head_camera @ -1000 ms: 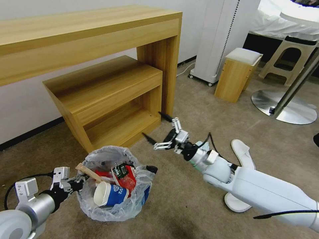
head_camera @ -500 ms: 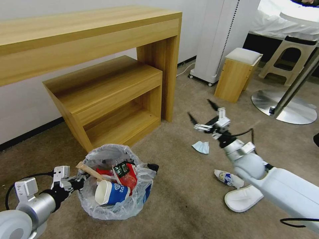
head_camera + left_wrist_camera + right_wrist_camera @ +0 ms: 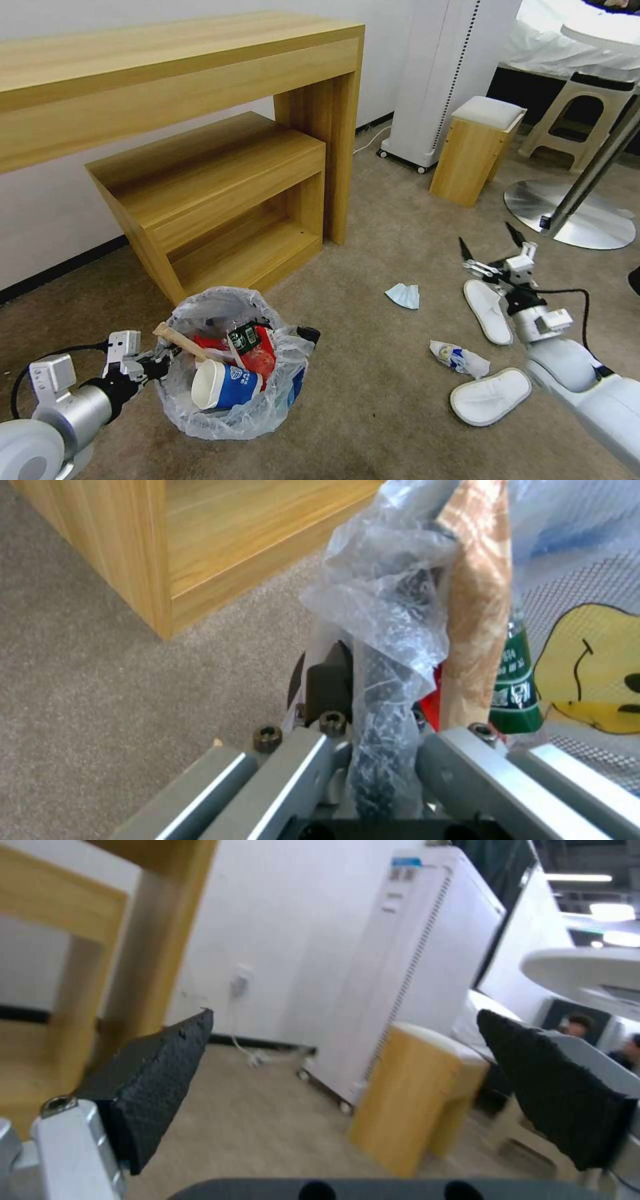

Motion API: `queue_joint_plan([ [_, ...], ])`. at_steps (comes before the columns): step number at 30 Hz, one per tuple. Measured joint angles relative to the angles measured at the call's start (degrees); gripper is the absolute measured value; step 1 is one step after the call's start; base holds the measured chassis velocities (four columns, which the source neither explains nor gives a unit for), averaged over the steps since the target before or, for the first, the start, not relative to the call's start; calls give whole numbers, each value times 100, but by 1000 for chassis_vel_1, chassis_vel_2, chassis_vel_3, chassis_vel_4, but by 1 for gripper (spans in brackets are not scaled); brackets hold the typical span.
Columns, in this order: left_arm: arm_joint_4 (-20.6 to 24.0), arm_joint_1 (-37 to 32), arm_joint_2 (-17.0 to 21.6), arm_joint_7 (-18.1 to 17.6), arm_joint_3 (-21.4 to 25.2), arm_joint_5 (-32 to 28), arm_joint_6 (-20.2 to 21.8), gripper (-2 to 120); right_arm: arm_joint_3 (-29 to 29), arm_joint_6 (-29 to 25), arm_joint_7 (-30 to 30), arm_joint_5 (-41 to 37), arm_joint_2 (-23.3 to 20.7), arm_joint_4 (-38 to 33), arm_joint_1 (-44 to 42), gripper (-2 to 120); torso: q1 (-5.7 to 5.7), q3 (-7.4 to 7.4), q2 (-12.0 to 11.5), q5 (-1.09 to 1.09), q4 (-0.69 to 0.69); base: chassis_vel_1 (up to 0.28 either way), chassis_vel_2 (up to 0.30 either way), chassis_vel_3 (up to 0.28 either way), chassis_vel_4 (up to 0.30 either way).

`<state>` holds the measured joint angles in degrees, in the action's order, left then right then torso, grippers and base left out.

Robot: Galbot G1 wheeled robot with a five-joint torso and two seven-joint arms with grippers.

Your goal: Pick up the trash bin and place the garbage on the floor into it.

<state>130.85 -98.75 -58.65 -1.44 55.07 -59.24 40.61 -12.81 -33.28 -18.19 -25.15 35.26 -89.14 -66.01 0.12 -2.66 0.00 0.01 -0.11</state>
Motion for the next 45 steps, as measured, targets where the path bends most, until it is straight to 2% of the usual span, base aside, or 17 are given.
queue_joint_plan([
  [4,-12,13,58,6,0,-17,7,0,-225,-20,-22,192,124,178,-217,100,0,0,0,-1,0,0,0,0,0],
  [16,-55,76,88,36,-10,-23,12,0,-365,-52,78,296,183,283,-253,100,0,0,0,-2,3,0,0,0,0],
  [45,-81,51,-21,109,-50,101,15,0,-339,-170,148,368,317,373,-222,100,0,0,0,-2,1,-19,-19,-23,-20],
])
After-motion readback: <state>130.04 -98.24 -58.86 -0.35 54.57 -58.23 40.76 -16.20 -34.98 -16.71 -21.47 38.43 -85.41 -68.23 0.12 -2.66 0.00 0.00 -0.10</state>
